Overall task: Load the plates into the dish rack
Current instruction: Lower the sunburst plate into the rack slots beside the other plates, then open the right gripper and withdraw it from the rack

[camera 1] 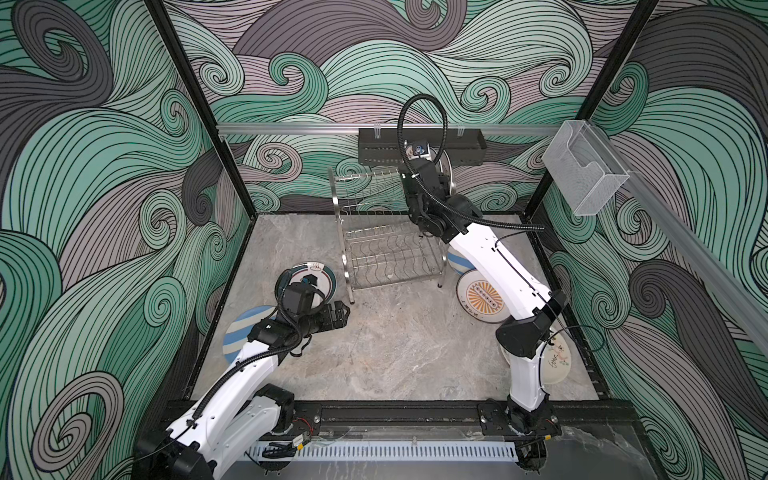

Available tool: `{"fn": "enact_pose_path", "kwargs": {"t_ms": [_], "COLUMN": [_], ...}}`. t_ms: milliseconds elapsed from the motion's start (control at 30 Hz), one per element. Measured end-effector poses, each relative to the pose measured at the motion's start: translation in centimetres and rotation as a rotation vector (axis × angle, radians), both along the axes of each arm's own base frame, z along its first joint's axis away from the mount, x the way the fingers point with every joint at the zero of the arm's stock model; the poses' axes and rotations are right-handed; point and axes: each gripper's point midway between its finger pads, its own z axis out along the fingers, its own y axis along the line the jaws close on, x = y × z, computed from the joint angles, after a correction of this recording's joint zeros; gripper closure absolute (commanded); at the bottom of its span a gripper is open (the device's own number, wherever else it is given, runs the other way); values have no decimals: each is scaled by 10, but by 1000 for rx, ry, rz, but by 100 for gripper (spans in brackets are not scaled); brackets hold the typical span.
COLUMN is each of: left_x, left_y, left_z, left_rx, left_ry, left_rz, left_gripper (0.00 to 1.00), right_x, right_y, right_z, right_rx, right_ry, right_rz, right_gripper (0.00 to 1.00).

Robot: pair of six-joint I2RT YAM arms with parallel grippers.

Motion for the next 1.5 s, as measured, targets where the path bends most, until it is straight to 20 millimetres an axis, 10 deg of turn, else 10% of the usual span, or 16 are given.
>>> {"fn": "enact_pose_path", "kwargs": {"t_ms": [567,933,1500], "left_x": [-2,5,1], "left_y": [13,26,68], "left_z": [-6,30,21], "left_rx": [58,117,244], "left_ry": [17,-20,46], "left_rz": [44,94,236], "left_gripper": [1,1,1], "right_x": [-17,-90,-236], "right_y": [0,8,37], "right_z": [22,41,-166], "right_rx": [23,203,414], "right_ry": [-2,53,371], "right_rz": [95,449,972], "right_gripper": [41,30,24]}}
